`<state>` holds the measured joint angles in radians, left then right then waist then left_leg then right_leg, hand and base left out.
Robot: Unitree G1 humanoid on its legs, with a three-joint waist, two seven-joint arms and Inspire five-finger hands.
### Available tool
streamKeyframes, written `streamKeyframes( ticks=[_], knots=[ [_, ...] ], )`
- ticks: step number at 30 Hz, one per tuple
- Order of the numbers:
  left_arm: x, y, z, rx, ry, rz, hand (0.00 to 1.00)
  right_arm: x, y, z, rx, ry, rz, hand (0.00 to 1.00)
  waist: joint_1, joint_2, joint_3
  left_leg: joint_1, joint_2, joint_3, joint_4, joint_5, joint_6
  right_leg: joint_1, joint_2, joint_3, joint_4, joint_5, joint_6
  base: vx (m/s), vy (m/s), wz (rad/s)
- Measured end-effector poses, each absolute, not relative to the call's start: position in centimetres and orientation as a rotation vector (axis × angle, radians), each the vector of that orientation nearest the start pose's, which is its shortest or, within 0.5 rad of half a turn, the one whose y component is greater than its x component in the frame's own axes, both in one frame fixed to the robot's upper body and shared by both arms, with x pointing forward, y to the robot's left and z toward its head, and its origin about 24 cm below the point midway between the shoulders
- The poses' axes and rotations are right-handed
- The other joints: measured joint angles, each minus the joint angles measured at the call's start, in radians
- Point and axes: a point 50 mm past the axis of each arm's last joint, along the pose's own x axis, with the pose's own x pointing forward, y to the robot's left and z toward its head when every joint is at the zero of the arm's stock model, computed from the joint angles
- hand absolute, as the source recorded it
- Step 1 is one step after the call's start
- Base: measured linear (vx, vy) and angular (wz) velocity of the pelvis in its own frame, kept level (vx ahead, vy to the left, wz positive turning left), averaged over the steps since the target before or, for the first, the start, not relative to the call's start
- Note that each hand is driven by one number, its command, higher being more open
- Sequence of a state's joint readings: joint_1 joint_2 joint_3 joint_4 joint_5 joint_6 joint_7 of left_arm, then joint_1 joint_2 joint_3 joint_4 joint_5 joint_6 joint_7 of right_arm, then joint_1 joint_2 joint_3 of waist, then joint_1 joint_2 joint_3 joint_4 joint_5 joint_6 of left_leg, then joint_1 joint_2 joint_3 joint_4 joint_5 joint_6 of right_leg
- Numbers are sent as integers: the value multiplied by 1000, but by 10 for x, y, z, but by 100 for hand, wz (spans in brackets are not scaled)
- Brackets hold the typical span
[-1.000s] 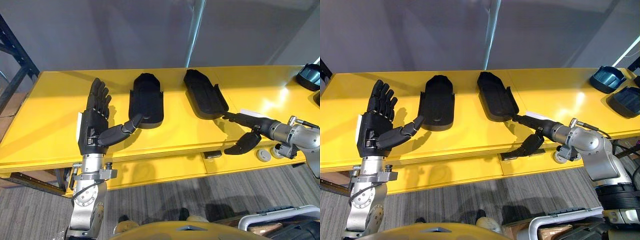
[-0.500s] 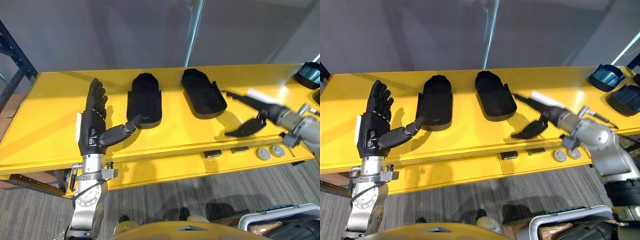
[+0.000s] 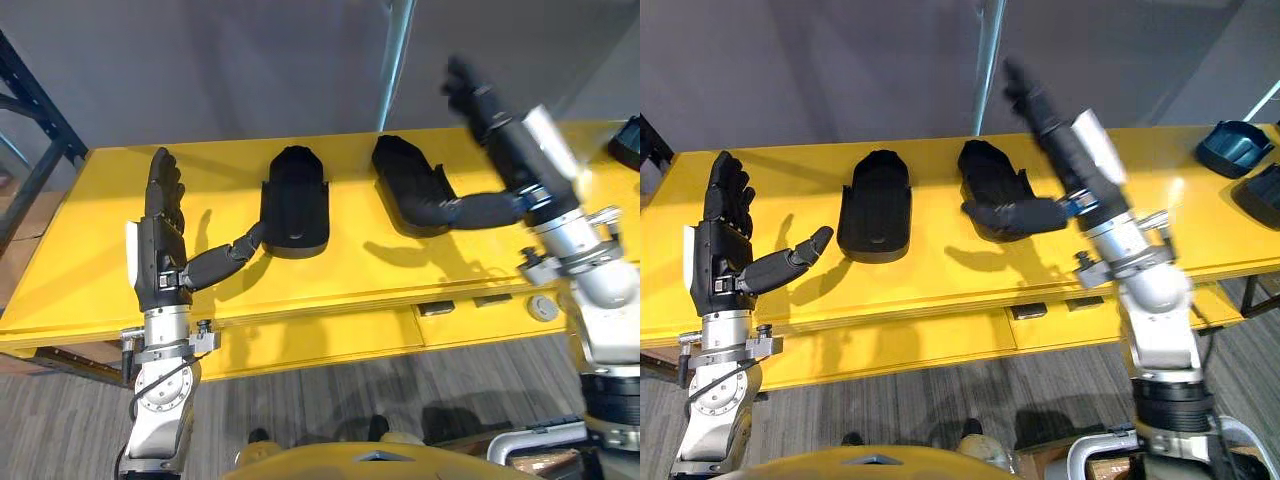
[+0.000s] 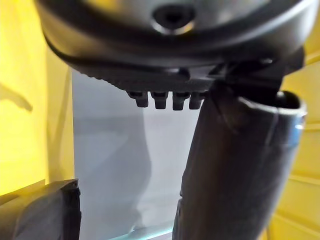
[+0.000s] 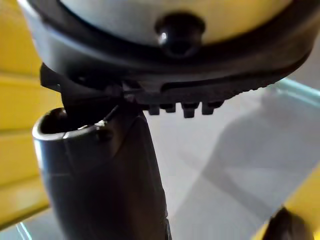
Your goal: Walk over and take three plastic housings, then place them on the shelf
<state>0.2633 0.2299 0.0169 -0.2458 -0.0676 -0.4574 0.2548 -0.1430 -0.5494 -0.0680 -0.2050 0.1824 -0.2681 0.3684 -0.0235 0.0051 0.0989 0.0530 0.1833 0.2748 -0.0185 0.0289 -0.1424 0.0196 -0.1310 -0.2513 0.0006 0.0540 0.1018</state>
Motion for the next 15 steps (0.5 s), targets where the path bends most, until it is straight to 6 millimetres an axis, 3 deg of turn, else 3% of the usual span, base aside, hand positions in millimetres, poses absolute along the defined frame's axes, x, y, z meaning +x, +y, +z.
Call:
streamKeyframes(
  ticks=[4, 9, 15],
  knots=[
    [191, 199, 90, 94, -459, 235, 100, 265, -182, 129, -363, -415, 461, 100, 18, 7, 5, -28, -1, -30, 17, 1, 1, -2, -4, -23, 0, -1, -1, -1, -4, 17],
    [191, 195, 89, 54, -457, 280, 100, 266, -169, 122, -403, -427, 408, 100, 23, 30, 29, -48, -4, -48, 19, 5, 4, -20, -8, -40, 16, -7, -9, 0, 0, 11],
    [195, 186, 91, 25, -472, 267, 100, 265, -159, 120, -517, -454, 408, 100, 21, 39, 61, -70, 0, -54, 33, 7, 4, -52, -11, -41, 57, -29, -14, -1, -4, 2]
  ],
)
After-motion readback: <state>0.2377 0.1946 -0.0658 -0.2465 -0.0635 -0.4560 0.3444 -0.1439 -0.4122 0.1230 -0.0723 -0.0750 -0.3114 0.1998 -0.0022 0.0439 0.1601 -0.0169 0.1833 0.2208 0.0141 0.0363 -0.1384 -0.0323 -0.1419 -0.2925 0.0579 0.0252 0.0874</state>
